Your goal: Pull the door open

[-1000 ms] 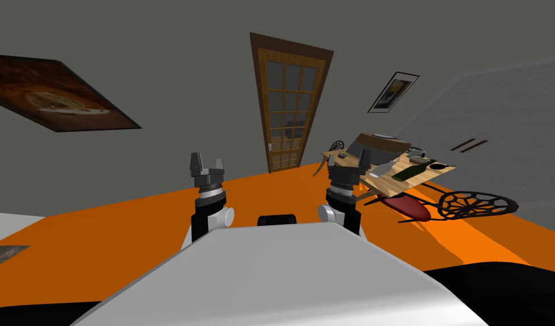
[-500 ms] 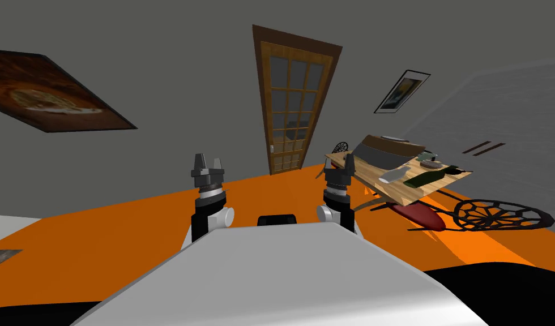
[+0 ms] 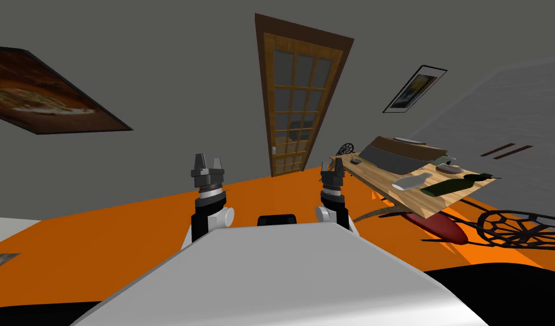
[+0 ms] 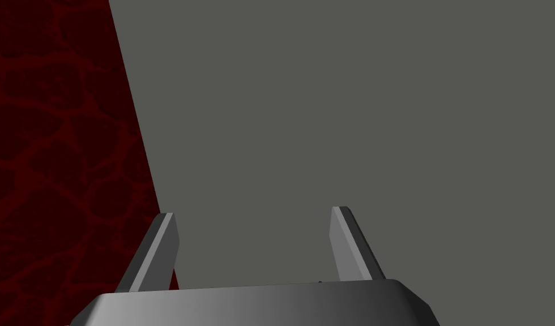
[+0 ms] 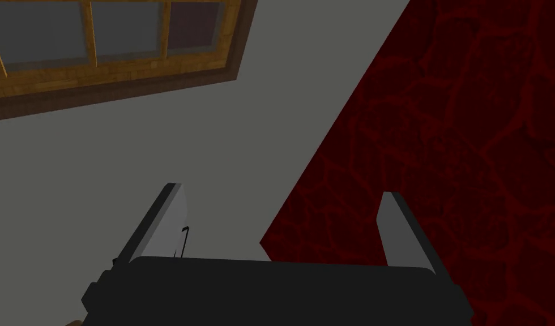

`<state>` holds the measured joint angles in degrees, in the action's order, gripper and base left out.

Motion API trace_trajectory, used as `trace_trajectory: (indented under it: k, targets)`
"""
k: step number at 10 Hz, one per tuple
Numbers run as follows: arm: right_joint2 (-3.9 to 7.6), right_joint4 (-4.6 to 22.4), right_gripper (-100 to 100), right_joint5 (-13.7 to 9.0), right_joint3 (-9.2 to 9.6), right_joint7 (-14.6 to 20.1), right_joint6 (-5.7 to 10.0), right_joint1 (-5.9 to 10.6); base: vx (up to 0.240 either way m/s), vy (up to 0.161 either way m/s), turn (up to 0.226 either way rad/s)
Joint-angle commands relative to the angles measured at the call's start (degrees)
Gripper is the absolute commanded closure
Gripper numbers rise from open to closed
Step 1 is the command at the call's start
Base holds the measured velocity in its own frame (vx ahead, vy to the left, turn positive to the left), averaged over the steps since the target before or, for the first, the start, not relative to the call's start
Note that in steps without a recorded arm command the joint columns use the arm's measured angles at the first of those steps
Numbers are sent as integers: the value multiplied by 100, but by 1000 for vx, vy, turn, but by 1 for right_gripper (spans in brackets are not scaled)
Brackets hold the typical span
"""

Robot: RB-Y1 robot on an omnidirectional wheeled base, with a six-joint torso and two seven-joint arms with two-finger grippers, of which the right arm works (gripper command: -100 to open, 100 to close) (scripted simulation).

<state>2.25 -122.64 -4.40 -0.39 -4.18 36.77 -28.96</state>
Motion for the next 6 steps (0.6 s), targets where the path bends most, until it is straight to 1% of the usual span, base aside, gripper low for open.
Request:
trace_trajectory:
  k: [1, 3, 6]
  targets:
    - [70, 208, -100, 26, -2, -229, 42, 38, 149, 46, 28]
    - [116, 381, -100, 51, 5, -410, 84, 67, 121, 66, 23]
    - [184, 652, -100, 90, 16, -693, 150, 111, 100, 45, 19]
